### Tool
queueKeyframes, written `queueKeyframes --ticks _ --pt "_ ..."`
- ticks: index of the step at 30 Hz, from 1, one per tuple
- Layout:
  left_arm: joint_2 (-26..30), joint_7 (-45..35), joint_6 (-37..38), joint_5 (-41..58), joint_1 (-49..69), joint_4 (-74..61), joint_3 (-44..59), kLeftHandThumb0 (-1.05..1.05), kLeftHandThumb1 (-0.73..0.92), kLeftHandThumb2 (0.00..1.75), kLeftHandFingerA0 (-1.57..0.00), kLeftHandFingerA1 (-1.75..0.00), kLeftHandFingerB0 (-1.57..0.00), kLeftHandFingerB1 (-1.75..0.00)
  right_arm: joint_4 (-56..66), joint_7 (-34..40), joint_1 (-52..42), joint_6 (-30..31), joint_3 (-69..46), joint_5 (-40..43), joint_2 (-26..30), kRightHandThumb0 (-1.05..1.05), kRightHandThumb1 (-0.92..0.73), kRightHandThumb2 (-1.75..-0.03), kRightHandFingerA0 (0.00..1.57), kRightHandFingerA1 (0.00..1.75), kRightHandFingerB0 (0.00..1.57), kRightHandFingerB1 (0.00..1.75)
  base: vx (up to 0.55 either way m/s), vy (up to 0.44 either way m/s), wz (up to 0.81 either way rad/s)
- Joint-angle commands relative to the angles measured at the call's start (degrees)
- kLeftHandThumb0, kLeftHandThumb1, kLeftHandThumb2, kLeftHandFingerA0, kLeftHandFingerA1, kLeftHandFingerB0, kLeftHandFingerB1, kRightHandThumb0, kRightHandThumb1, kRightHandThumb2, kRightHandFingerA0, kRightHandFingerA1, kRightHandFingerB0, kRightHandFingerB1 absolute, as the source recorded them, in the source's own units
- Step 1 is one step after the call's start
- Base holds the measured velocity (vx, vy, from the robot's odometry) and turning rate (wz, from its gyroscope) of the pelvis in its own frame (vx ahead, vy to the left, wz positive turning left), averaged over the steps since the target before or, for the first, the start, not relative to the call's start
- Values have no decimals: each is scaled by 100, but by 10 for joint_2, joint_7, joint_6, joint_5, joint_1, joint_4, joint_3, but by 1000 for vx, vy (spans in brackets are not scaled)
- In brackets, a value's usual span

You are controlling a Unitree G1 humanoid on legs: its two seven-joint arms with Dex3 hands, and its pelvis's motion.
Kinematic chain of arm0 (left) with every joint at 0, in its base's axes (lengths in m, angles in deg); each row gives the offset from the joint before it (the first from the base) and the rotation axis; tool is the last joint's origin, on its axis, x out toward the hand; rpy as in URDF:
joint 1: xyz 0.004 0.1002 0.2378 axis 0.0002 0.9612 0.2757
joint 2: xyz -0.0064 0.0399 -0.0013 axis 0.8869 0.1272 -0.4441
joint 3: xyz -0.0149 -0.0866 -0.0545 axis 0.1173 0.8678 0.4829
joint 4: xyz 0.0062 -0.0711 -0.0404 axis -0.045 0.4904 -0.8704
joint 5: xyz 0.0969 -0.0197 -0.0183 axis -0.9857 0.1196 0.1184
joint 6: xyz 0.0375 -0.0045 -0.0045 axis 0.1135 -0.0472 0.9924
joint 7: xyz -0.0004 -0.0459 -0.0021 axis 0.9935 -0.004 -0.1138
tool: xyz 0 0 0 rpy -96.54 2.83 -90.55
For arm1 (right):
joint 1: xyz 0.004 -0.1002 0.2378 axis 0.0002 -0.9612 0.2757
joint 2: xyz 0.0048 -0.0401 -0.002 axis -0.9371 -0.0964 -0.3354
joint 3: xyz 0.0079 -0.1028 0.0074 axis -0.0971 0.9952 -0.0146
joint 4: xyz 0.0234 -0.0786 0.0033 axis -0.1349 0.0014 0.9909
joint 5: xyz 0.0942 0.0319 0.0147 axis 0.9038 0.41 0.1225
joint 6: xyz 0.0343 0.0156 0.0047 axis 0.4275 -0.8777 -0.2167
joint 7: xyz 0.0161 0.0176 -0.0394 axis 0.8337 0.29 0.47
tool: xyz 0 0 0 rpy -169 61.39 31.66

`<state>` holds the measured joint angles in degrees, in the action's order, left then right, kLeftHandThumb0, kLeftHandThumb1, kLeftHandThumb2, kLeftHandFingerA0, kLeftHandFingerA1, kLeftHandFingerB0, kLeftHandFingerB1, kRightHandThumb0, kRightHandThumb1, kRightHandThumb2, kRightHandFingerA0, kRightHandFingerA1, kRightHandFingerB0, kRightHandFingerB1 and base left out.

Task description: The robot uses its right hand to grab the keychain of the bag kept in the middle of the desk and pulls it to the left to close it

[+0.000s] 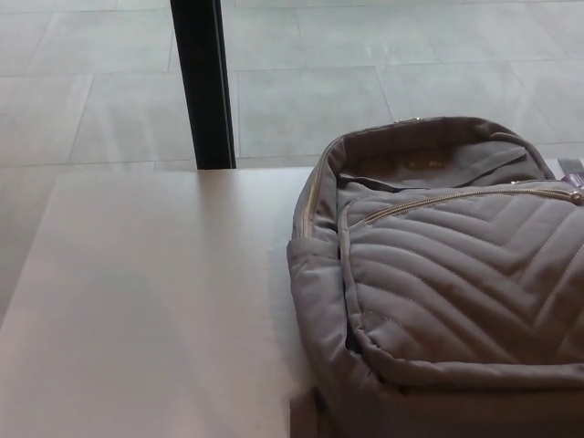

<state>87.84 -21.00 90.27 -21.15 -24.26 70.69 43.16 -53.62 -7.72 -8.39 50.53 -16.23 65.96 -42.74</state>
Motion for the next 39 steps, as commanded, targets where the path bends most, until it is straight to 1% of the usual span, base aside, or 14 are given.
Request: queueKeyframes --ticks 1,6,9,10,11,12,17,19,20,27,32,37,38,39 --pt "11 2 18 -12 6 3 -14 -105 59 64 -62 -122 -44 -107 -32 22 29 -9 12 -30 -2 -47 -61 -59 38 58 25 30 0 0 0" --pt "10 -1 12 1 8 -5 -9 -105 52 73 -59 -127 -42 -115 -66 29 58 -16 22 -38 -5 -50 -62 -59 37 53 24 29 0 0 0" --pt "11 4 13 -5 11 -1 -15 -105 55 68 -59 -121 -42 -107 -85 35 72 -37 27 -41 -6 -49 -60 -59 37 54 25 29 0 0 0" --pt "10 8 6 -2 9 0 -13 -103 52 73 -61 -122 -44 -109 -82 32 77 -34 28 -42 -6 -49 -60 -60 36 55 24 31 0 0 0" --pt "10 5 3 -1 9 -2 -13 -105 35 108 -65 -114 -44 -97 -84 31 81 -35 31 -44 -6 -48 -60 -60 36 56 24 31 0 0 0" --pt "11 7 7 -4 10 1 -15 -104 53 73 -64 -123 -46 -108 -88 34 88 -37 33 -46 -8 -47 -59 -60 37 55 25 30 0 0 0" --pt "12 11 6 -7 7 1 -21 -103 53 74 -61 -120 -41 -108 -87 27 105 -23 41 -47 -14 -47 -58 -59 39 55 25 30 0 0 0" --pt "11 9 10 -6 7 4 -20 -105 54 70 -62 -123 -42 -114 -75 22 106 -12 48 -54 -18 -50 -60 -59 39 51 24 29 0 0 0" --pt "12 5 17 -10 9 6 -23 -105 55 69 -59 -119 -44 -110 -67 20 105 -11 57 -62 -20 -48 -59 -59 39 52 25 30 0 0 0" --pt "12 2 23 -19 14 7 -36 -105 55 69 -59 -117 -47 -108 -24 27 84 -32 110 -113 -17 -44 -61 -58 42 47 20 29 0 0 0" --pt "14 3 21 -16 13 7 -39 -105 53 70 -62 -118 -50 -107 13 9 70 -1 122 -116 -19 -42 -63 -59 38 42 17 28 0 0 0" --pt "15 -8 29 -18 16 9 -44 -105 55 67 -57 -116 -48 -103 16 8 68 3 129 -124 -19 -39 -62 -59 44 47 19 28 0 0 0" --pt "15 -4 26 -20 15 11 -46 -105 56 67 -56 -112 -45 -100 17 7 66 6 128 -123 -19 -37 -62 -59 53 59 20 28 0 0 0" --pt "14 2 23 -24 12 14 -49 -105 56 67 -56 -112 -45 -100 18 5 66 10 128 -121 -20 -37 -62 -59 53 59 20 28 0 0 0"
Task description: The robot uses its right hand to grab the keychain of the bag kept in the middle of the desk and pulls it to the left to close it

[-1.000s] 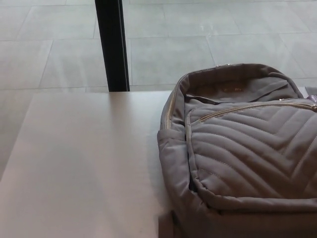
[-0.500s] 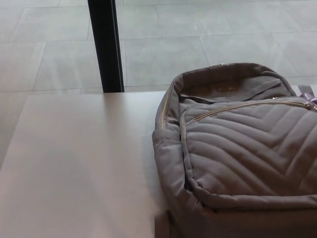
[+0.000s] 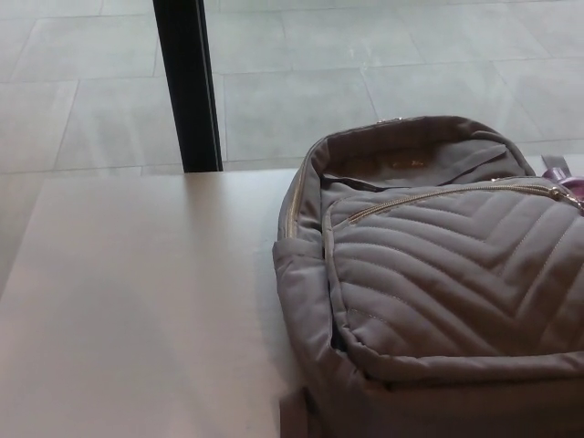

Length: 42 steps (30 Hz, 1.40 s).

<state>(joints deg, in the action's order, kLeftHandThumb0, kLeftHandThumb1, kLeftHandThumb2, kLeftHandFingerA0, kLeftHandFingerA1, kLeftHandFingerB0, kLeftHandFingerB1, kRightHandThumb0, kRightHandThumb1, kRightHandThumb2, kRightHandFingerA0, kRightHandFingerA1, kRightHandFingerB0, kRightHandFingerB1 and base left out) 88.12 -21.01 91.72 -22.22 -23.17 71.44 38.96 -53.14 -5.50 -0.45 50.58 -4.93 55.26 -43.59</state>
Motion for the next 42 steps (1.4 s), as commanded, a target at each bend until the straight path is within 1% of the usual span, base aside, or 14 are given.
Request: queueKeyframes --ticks 1,2,3,4,5,17,18,19,21,30,31,32,38,42 --pt "10 -4 3 -2 1 6 2 -105 34 104 -59 -106 -49 -94 14 -20 -15 10 12 -8 -14 -35 -63 -59 62 71 20 28 0 0 0" --pt "10 -10 9 -1 5 4 2 -105 54 69 -56 -116 -46 -103 15 -21 -15 12 12 -9 -13 -29 -47 -93 68 82 5 45 0 0 0" --pt "10 -4 7 -3 5 4 1 -104 54 70 -58 -115 -47 -102 15 -15 -15 8 13 -13 -12 -37 -66 -61 72 91 19 28 0 0 0" --pt "9 -4 7 -3 6 4 1 -104 54 70 -58 -115 -47 -102 16 -15 -16 8 13 -13 -12 -37 -66 -61 72 91 19 28 0 0 0" --pt "10 1 9 -7 7 0 -4 -105 55 72 -59 -117 -46 -104 11 -3 -16 -1 13 -18 -13 -35 -68 -61 67 140 21 29 0 0 0" --pt "5 4 5 1 9 2 -1 -104 55 74 -57 -113 -44 -102 37 64 -21 -50 0 -31 -15 -15 -77 -65 77 147 84 54 0 0 0" --pt "3 6 4 -1 8 6 -1 -105 39 107 -63 -105 -46 -91 31 70 -18 -60 0 -31 -16 -13 -75 -67 81 138 89 64 0 0 0" --pt "3 4 2 1 8 6 1 -105 39 107 -63 -105 -46 -91 26 75 -17 -71 -1 -30 -17 -13 -75 -67 81 138 89 64 0 0 0" --pt "4 -1 9 -1 10 6 1 -105 58 71 -61 -117 -42 -105 12 84 -14 -84 1 -31 -21 -12 -76 -69 78 141 86 77 0 0 0" --pt "7 -3 11 -2 11 2 -4 -105 63 74 -58 -118 -31 -114 -10 133 13 -110 -3 -41 -37 -14 -70 -83 91 140 88 94 0 0 0" --pt "6 -3 11 -3 12 0 -5 -105 47 115 -67 -109 -43 -96 -13 135 21 -107 -3 -41 -40 -15 -68 -89 92 141 87 95 0 0 0" --pt "6 -5 9 -1 12 -2 -4 -105 67 74 -57 -117 -32 -111 -14 133 27 -103 -3 -40 -42 -16 -69 -90 89 143 85 101 0 0 0" --pt "2 3 7 -4 11 4 -5 -105 67 73 -59 -114 -31 -109 -16 129 44 -108 -4 -42 -43 -15 -70 -91 85 149 84 108 0 0 0" --pt "3 -9 11 5 17 -4 2 -105 67 72 -62 -120 -37 -108 -16 132 57 -114 -3 -52 -37 -19 -72 -85 86 159 76 133 0 0 0"
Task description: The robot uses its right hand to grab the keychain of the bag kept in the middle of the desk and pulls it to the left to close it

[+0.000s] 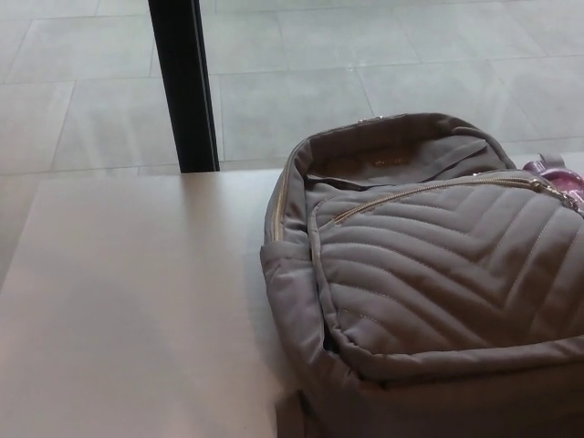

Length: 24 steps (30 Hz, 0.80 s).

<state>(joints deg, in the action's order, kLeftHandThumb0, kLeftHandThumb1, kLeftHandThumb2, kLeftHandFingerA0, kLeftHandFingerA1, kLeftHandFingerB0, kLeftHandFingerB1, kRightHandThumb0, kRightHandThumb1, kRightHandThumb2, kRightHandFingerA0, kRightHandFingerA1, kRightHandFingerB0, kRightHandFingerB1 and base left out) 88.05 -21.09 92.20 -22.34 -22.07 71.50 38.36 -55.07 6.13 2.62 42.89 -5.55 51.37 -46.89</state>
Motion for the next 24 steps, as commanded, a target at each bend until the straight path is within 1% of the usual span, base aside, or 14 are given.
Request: queueKeyframes --ticks 1,2,3,4,9,11,12,16,17,18,20,22,23,24 --pt "3 -8 7 6 6 -5 9 -105 67 72 -62 -120 -37 -108 3 15 27 -38 3 -13 -4 -19 -72 -85 86 159 76 133 0 0 0" --pt "4 -3 6 -1 5 -2 4 -105 70 77 -54 -113 -39 -106 -2 18 34 -41 4 -19 -1 -18 -73 -84 77 166 68 147 0 0 0" --pt "3 -1 4 1 4 -2 6 -105 49 118 -68 -110 -39 -92 -11 23 41 -51 7 -27 3 -21 -74 -82 76 170 64 155 0 0 0" --pt "3 2 1 -1 2 1 5 -105 68 73 -59 -113 -33 -106 -16 23 46 -53 9 -30 5 -23 -76 -82 75 173 62 160 0 0 0" --pt "4 -1 8 -4 7 0 2 -105 70 73 -55 -112 -33 -103 -35 17 67 -85 21 -50 27 -22 -67 -95 78 174 66 159 0 0 0" --pt "4 -1 8 -4 7 0 1 -105 70 73 -55 -112 -33 -103 -39 19 68 -89 22 -51 29 -22 -67 -95 78 174 66 159 0 0 0" --pt "3 1 6 -5 6 0 0 -105 70 73 -55 -115 -32 -109 -39 14 70 -89 23 -54 33 -24 -69 -88 79 170 67 154 0 0 0" --pt "2 5 1 -1 5 0 3 -105 69 74 -56 -114 -32 -108 -36 -8 75 -76 25 -51 41 -26 -68 -92 80 169 68 154 0 0 0" --pt "3 -2 12 -2 9 -1 1 -105 71 73 -55 -115 -29 -109 -33 -5 76 -77 25 -57 45 -24 -69 -86 82 160 72 142 0 0 0" --pt "2 -2 12 -2 9 -1 2 -105 71 73 -55 -115 -29 -109 -33 -6 76 -77 25 -58 45 -24 -69 -86 82 160 72 142 0 0 0" --pt "-1 -4 2 6 8 0 10 -105 69 74 -54 -116 -29 -111 -28 -22 78 -79 21 -49 50 -29 -69 -92 81 166 68 148 0 0 0" --pt "1 -4 11 0 12 0 5 -105 73 71 -55 -114 -33 -104 -25 -27 89 -80 25 -57 56 -25 -65 -97 84 157 74 145 0 0 0" --pt "0 2 9 0 12 0 5 -105 72 72 -57 -114 -34 -107 -27 -28 95 -83 27 -60 58 -25 -63 -101 86 145 78 133 0 0 0" --pt "-1 8 7 0 11 0 5 -105 73 72 -59 -114 -36 -106 -32 -26 101 -90 28 -62 60 -23 -66 -96 87 144 80 122 0 0 0"
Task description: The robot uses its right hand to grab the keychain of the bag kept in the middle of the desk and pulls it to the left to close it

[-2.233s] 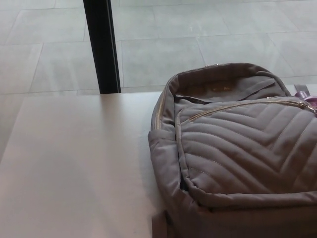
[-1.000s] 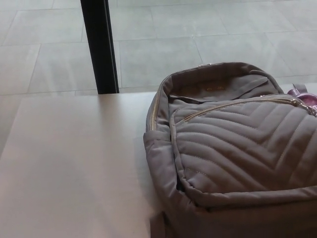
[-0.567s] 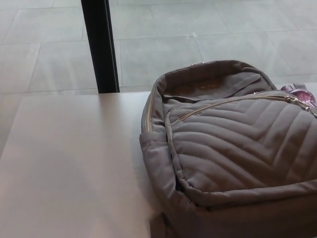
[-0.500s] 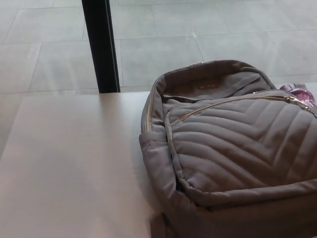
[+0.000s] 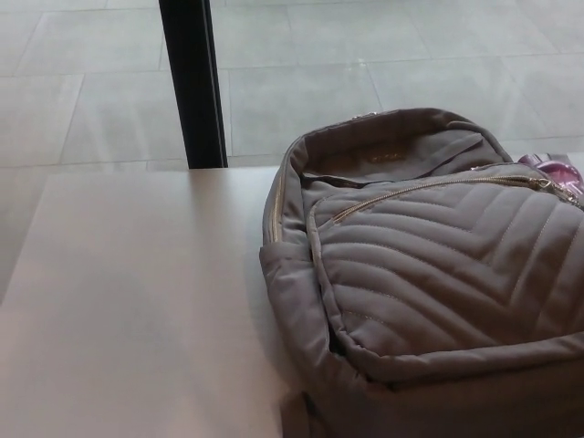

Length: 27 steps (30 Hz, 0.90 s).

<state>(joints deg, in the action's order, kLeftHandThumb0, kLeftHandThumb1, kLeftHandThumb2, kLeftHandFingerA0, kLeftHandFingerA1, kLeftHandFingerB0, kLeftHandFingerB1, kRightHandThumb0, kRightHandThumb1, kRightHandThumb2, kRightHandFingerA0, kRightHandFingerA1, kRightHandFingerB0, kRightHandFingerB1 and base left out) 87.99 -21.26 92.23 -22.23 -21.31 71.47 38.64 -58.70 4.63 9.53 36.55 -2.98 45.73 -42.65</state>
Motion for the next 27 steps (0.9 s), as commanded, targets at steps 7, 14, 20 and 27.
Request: queueKeyframes --ticks 7,14,20,27 --pt "2 10 13 -11 3 2 -7 -105 76 77 -54 -112 -32 -104 -6 -25 82 -41 4 -11 34 -22 -60 -105 79 174 68 157 0 0 0" --pt "-2 10 9 -7 0 4 -3 -105 75 74 -53 -115 -30 -107 -16 -38 96 -49 -15 27 18 -21 -57 -112 81 175 69 163 0 0 0" --pt "-2 20 20 -18 7 4 -18 -105 80 78 -56 -113 -31 -105 32 -67 74 -38 -23 57 -8 -17 -66 -90 86 163 78 139 0 0 0" --pt "-2 17 32 -13 12 -2 -18 -105 84 81 -52 -116 -29 -110 76 -91 46 -4 -38 89 -40 -16 -61 -99 84 165 72 143 0 0 0"
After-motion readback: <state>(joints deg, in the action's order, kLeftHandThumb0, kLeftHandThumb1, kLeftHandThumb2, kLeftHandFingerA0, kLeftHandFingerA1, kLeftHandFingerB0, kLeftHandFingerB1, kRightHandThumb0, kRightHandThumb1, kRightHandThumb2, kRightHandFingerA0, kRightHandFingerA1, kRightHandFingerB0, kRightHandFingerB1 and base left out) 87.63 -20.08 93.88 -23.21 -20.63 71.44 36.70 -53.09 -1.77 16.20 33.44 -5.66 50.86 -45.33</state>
